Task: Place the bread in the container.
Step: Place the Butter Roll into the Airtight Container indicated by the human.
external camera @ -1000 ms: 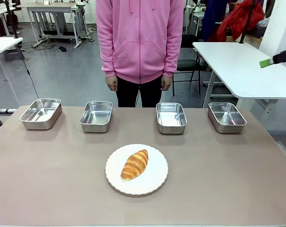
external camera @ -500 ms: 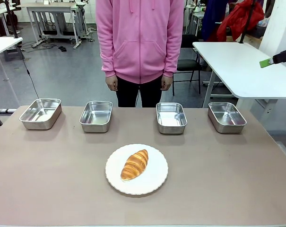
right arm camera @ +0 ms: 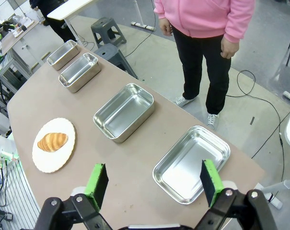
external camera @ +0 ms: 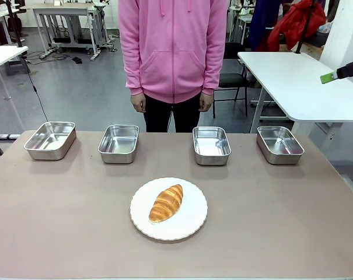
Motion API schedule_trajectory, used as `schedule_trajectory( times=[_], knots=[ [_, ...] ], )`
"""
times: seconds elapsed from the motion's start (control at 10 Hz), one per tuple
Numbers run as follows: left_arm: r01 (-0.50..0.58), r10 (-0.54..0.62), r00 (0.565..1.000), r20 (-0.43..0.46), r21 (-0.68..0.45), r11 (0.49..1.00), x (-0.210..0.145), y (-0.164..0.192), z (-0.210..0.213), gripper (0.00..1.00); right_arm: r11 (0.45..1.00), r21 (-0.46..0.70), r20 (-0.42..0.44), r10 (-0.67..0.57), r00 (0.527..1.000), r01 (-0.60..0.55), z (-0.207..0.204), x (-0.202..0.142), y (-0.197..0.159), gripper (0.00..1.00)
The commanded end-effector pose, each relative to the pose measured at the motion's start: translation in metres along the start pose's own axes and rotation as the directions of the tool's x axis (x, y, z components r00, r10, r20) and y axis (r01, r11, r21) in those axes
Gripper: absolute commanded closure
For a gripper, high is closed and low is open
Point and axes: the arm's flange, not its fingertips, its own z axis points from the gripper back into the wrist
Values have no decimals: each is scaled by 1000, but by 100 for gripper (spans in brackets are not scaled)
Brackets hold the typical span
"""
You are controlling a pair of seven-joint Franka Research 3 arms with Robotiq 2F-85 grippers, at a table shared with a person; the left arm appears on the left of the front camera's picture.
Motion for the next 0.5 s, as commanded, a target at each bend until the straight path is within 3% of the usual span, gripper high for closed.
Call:
schedule_trajectory(
  times=[0.0, 0.4],
  knots=[
    [11, -11, 1000, 3, -5, 1000, 0, -1, 1, 0, 1000, 5, 5, 2, 1000, -2, 0, 1, 1, 0],
    [11, -11, 1000, 3, -5, 1000, 0, -1, 1, 0, 1000, 5, 5, 2, 1000, -2, 0, 1, 1, 0]
  ],
)
